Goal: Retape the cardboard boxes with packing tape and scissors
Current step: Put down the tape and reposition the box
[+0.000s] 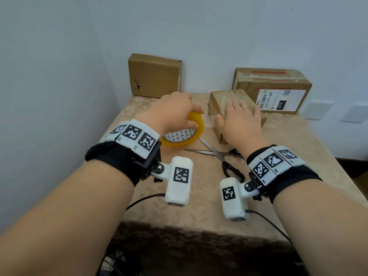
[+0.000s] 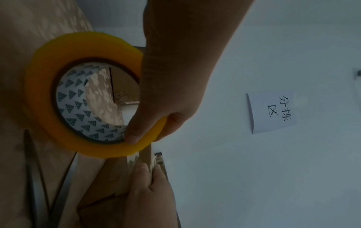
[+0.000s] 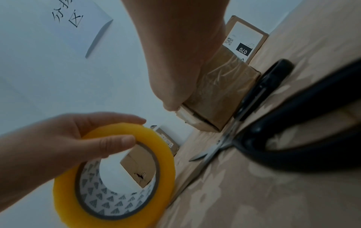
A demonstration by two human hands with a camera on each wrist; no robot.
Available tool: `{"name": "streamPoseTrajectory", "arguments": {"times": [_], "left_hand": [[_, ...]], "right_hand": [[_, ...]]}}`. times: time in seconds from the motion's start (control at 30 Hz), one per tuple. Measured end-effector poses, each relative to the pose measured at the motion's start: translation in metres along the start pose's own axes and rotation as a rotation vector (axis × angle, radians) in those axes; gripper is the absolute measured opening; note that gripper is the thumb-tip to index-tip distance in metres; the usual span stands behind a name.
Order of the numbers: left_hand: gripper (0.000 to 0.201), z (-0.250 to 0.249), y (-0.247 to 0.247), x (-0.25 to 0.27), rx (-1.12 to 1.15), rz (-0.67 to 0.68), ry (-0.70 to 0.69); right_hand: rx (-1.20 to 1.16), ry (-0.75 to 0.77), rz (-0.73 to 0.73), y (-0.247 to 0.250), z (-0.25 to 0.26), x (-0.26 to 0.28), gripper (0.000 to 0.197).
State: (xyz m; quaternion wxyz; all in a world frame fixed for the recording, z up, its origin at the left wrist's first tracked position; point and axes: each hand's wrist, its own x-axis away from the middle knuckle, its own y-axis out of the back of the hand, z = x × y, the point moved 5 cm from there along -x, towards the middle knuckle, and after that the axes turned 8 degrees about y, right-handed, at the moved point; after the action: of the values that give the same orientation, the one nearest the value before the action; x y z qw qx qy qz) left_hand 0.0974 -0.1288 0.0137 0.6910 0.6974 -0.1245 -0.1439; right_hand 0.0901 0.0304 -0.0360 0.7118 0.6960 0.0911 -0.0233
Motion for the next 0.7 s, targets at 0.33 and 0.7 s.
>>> {"name": "streamPoseTrajectory", "arguments": {"times": [0.33,0.7], "left_hand": [[0.051,-0.003,0.004,0.000,0.014,-0.064,-0.004],[0.045,-0.010,0.001,0.002,0.105,-0.025,-0.030]], "right_hand": [[0.017,0.024,-0.010,-0.001,-0.003,-0.001,0.069],[-0.018,0.042,-0.018,0.001,-0.007,0.001,0.058]]}}
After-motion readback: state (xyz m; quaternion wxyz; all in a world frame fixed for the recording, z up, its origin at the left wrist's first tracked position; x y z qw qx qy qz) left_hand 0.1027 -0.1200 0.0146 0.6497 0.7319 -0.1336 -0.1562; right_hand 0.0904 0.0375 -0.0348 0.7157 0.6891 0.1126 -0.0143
